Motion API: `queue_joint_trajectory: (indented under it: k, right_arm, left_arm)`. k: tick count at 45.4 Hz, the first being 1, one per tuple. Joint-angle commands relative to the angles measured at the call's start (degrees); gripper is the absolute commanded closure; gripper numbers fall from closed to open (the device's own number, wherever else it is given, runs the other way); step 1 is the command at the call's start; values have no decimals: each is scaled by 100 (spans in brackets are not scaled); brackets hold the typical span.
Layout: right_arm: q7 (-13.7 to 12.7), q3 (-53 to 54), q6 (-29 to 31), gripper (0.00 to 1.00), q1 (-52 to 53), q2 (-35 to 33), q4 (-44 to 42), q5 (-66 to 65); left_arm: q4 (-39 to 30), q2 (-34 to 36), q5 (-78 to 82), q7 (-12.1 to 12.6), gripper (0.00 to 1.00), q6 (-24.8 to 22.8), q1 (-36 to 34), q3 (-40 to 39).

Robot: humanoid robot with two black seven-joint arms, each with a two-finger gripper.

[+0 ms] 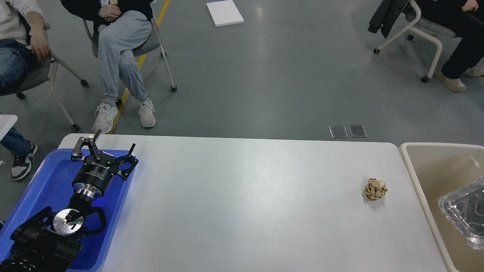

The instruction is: Tidy desktop

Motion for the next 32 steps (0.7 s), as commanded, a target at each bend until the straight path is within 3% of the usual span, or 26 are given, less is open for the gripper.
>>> queue_joint_trajectory:
  k: [1, 7, 32]
  right_arm:
    - [7, 32, -462, 11, 105, 37, 31, -11]
    - [7, 24, -462, 2, 228, 46, 49, -19]
    - [-1, -99, -436, 1, 843, -69, 400, -98]
  left_arm:
    - [2, 0, 2, 0, 0, 0, 4, 8]
    - [2, 0, 2, 0, 0, 0, -5, -1]
    - [2, 0, 2, 0, 0, 0, -5, -1]
